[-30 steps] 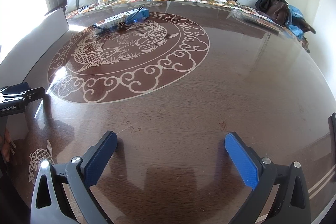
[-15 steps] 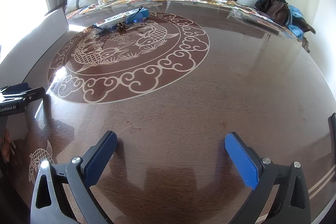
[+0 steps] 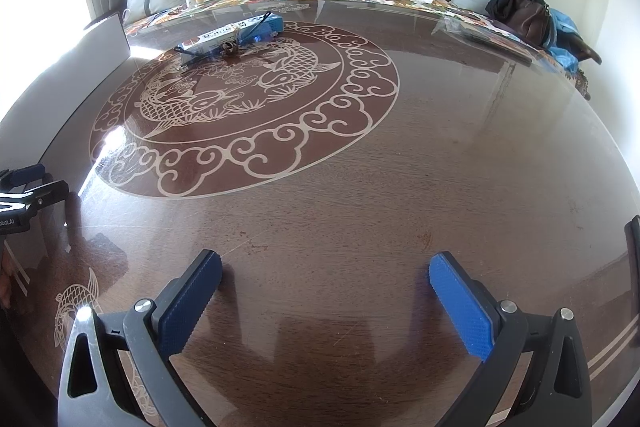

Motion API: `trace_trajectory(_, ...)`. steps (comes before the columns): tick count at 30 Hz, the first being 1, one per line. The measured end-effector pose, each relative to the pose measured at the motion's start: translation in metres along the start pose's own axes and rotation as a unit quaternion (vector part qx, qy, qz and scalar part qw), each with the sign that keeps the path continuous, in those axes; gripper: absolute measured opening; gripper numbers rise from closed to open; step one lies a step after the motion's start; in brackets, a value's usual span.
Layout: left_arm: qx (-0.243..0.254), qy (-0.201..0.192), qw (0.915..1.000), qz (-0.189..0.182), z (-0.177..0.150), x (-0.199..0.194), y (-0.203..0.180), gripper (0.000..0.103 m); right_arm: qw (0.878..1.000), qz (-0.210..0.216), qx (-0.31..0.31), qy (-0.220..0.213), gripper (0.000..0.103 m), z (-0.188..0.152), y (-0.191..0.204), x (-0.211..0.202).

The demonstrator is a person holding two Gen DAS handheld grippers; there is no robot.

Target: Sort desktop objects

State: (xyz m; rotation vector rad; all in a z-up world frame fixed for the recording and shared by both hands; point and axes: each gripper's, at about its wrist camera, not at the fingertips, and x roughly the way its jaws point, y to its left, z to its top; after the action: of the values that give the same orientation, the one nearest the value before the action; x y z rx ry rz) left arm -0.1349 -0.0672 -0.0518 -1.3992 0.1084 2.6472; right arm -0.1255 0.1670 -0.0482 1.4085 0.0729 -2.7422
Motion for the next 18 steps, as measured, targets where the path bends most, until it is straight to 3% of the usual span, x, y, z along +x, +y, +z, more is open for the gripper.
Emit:
trace_trajectory(3, 0.0, 0.0, 1.0, 0.0, 0.0, 0.0, 0.0, 0.103, 1.0, 0.011, 0.007, 0.018, 0.103, 0.022, 0.008, 0.012)
trace_trajectory(5, 0.0, 0.0, 1.0, 0.0, 0.0, 0.0, 0.0, 0.103, 0.998, 0.05, 0.033, 0.019, 0.103, 0.048, 0.017, 0.023)
trace_trajectory(10, 0.0, 0.0, 1.0, 0.0, 0.0, 0.001, 0.0, 0.103, 0.992, 0.103, 0.074, -0.022, 0.1, 0.131, 0.059, 0.046)
trace_trajectory(13, 0.0, 0.0, 1.0, 0.0, 0.0, 0.001, 0.0, 0.103, 0.991, 0.108, 0.068, -0.027, 0.099, 0.177, 0.089, 0.067)
trace_trajectory(16, -0.001, 0.0, 1.0, 0.0, 0.001, 0.001, 0.0, 0.103, 0.994, 0.093, 0.055, 0.009, 0.099, 0.202, 0.113, 0.099)
trace_trajectory(17, 0.0, 0.0, 1.0, 0.0, 0.001, 0.001, 0.0, 0.103, 0.995, 0.085, 0.049, 0.017, 0.091, 0.204, 0.117, 0.106)
trace_trajectory(18, 0.0, 0.0, 1.0, 0.0, 0.001, 0.001, 0.0, 0.103, 0.995, 0.082, 0.042, 0.024, 0.07, 0.203, 0.119, 0.113)
